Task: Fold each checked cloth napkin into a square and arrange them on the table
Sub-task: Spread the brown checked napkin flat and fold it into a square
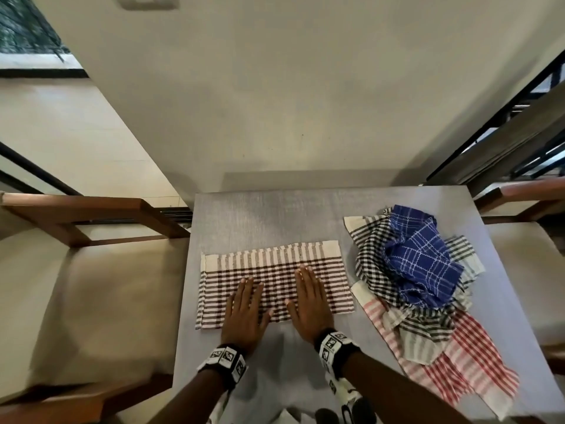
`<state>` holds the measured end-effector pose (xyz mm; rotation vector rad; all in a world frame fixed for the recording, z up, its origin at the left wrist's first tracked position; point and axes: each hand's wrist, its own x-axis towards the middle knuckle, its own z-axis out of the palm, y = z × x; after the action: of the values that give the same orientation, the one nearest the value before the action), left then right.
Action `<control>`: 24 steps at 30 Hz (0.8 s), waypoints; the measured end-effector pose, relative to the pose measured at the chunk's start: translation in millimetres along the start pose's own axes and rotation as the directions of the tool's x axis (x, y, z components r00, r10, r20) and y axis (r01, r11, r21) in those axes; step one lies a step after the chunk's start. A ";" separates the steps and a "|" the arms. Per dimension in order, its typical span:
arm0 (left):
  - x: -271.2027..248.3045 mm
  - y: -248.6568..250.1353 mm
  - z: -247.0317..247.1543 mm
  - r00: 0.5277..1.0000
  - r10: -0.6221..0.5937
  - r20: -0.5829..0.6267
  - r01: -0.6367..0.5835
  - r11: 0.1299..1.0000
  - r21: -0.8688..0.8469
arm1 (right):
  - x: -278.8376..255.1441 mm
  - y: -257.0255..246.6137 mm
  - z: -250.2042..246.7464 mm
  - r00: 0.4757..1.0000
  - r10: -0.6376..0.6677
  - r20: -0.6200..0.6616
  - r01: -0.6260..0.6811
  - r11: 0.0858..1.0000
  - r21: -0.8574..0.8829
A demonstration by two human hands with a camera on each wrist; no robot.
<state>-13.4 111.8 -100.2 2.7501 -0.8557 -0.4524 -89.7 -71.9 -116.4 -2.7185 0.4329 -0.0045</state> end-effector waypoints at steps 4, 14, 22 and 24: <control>-38.5 -0.2 27.2 0.990 -0.086 0.115 0.078 0.994 0.073 | -47.6 3.4 17.0 0.984 0.009 0.180 0.016 0.990 -0.138; -83.1 -7.6 19.7 0.970 -0.003 0.242 -0.017 0.997 0.080 | -102.2 2.2 12.0 0.968 0.011 0.251 0.025 0.990 -0.141; -57.3 32.2 11.4 0.939 0.151 0.310 -0.161 0.987 0.004 | -83.9 -35.5 21.9 0.915 -0.123 0.385 0.158 0.986 -0.059; -58.1 24.7 13.0 0.937 0.105 0.333 -0.108 0.994 -0.009 | -83.1 -34.8 21.6 0.920 -0.111 0.375 0.145 0.988 -0.062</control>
<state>-76.1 124.1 -91.9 2.6578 -1.0783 -0.9130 -157.2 -8.4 -118.7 -2.7409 0.1457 0.4972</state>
